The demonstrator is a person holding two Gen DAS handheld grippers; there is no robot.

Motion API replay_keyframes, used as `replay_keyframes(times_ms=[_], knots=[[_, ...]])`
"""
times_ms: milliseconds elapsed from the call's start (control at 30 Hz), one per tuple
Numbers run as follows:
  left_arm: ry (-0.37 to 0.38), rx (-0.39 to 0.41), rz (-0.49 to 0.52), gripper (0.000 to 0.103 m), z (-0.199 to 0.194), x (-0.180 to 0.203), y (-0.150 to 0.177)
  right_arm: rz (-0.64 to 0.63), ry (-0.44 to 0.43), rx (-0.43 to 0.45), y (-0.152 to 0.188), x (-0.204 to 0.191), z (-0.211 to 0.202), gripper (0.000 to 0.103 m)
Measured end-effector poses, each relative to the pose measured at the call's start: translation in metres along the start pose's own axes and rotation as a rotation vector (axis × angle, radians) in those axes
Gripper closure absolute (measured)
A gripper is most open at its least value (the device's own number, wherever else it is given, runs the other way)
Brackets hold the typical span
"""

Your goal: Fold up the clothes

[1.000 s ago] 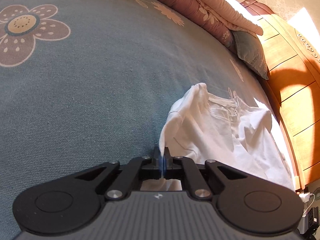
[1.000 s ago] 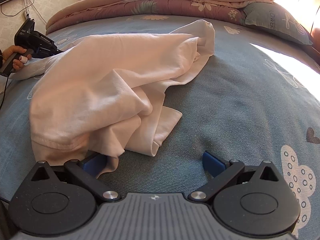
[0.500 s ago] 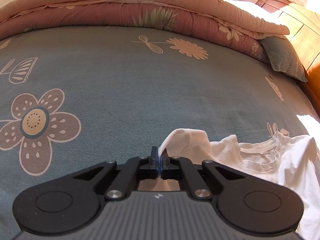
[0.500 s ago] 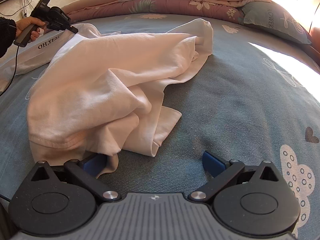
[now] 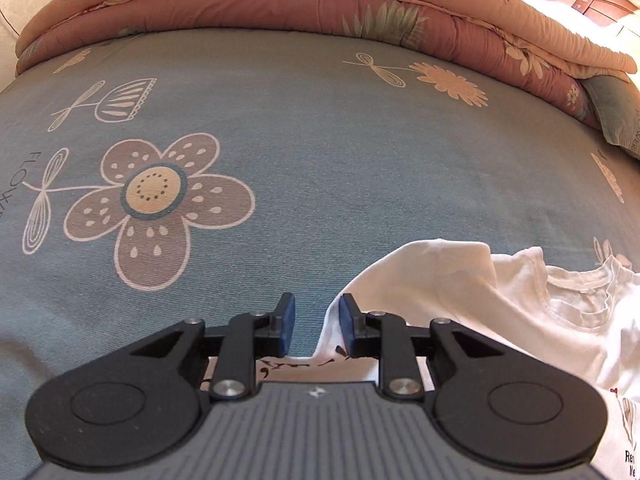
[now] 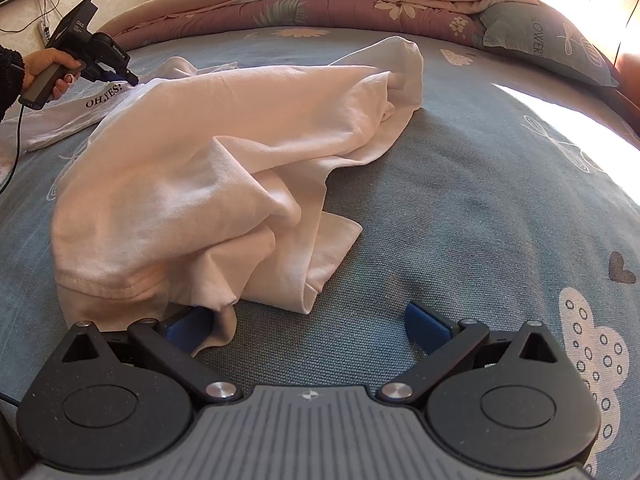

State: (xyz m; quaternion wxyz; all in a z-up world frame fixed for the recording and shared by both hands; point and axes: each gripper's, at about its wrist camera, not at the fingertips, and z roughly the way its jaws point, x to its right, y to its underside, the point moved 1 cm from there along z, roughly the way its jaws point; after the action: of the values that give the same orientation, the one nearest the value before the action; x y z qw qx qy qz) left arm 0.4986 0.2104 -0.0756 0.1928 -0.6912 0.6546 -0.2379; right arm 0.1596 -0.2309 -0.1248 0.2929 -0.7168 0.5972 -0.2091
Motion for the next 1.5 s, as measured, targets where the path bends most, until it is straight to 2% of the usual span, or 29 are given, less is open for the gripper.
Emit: replay_keyframes(times_ms=[200, 300, 433, 700, 767, 967, 1000, 1033, 1067, 1267, 1300, 1367, 1500], knots=[[-0.023, -0.012, 0.023, 0.073, -0.046, -0.022, 0.027, 0.000, 0.007, 0.002, 0.001, -0.002, -0.001, 0.000], [-0.023, -0.013, 0.039, 0.067, -0.068, -0.028, 0.047, 0.002, 0.018, -0.025, -0.003, -0.003, -0.002, 0.000], [-0.010, -0.004, 0.076, 0.067, -0.096, -0.035, 0.081, 0.009, 0.034, -0.063, -0.004, -0.007, -0.005, 0.000], [0.040, 0.049, -0.129, 0.066, -0.145, -0.097, 0.136, 0.016, 0.045, -0.085, 0.011, -0.011, -0.021, 0.000], [0.022, 0.076, -0.146, 0.066, -0.160, -0.109, 0.153, 0.010, 0.056, -0.088, 0.013, -0.013, -0.022, 0.000], [-0.002, 0.198, -0.232, 0.056, -0.203, -0.132, 0.206, 0.011, 0.079, -0.097, 0.014, -0.017, -0.022, 0.000], [-0.004, 0.212, -0.238, 0.051, -0.207, -0.134, 0.215, 0.012, 0.080, -0.097, 0.014, -0.017, -0.022, 0.000], [0.004, 0.217, -0.253, 0.045, -0.208, -0.136, 0.223, 0.013, 0.081, -0.097, 0.014, -0.017, -0.022, 0.000], [0.017, 0.217, -0.272, 0.044, -0.207, -0.139, 0.231, 0.014, 0.083, -0.096, 0.014, -0.017, -0.022, 0.000], [0.142, 0.186, -0.429, 0.044, -0.163, -0.152, 0.260, 0.021, 0.089, -0.098, 0.014, -0.018, -0.022, 0.000], [0.160, 0.202, -0.467, 0.044, -0.154, -0.155, 0.265, 0.023, 0.091, -0.100, 0.014, -0.018, -0.022, 0.000], [0.191, 0.285, -0.505, 0.042, -0.148, -0.158, 0.269, 0.028, 0.095, -0.101, 0.014, -0.019, -0.022, 0.000], [0.281, 0.351, -0.621, 0.042, -0.131, -0.172, 0.268, 0.037, 0.103, -0.101, 0.015, -0.019, -0.022, 0.000]])
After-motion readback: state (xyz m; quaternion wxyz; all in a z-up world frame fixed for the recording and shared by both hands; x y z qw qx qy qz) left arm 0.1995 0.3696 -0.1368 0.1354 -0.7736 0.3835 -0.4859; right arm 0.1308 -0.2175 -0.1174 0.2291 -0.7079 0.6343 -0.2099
